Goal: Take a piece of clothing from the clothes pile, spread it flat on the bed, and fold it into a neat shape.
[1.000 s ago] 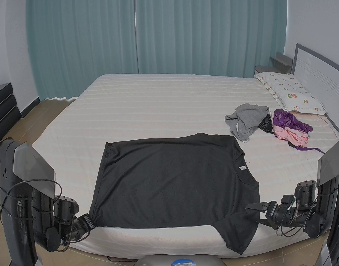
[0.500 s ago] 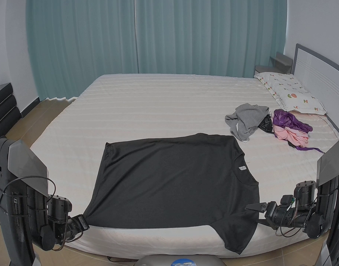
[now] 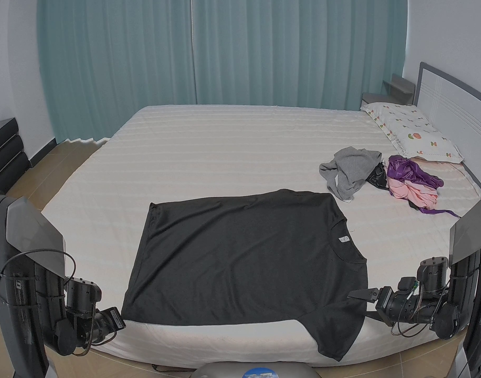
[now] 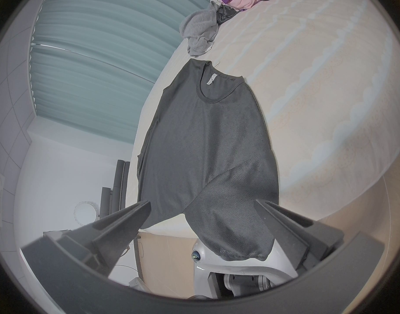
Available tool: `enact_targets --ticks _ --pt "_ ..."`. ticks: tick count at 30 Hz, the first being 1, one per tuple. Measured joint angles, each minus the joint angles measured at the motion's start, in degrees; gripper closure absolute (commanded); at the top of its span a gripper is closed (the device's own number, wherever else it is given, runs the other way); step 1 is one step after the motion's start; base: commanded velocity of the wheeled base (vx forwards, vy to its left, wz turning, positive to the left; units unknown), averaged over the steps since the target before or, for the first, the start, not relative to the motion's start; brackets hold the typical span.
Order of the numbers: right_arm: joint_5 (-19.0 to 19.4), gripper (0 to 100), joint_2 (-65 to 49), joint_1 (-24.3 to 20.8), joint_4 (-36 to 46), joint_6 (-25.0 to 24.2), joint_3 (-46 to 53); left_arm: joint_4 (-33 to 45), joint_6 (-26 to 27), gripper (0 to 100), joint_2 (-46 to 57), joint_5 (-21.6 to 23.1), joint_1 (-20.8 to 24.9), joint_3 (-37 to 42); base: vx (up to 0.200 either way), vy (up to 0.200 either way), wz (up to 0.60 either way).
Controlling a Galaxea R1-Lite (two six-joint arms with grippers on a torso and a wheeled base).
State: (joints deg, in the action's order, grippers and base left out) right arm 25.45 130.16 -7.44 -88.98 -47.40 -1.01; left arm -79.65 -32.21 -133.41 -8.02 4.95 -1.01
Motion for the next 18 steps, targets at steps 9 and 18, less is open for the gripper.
enact_targets --ticks 9,18 --pt "0.00 0 0.00 0.00 0.00 0.02 0.00 -1.99 -0.33 0 0.50 1.46 0.15 0.00 0.000 0.000 0.00" --pt "0.00 0 -0.09 0.00 0.00 -0.04 0.00 -7.14 -1.38 0 1.16 3.12 -0.05 0.00 0.000 0.000 0.00"
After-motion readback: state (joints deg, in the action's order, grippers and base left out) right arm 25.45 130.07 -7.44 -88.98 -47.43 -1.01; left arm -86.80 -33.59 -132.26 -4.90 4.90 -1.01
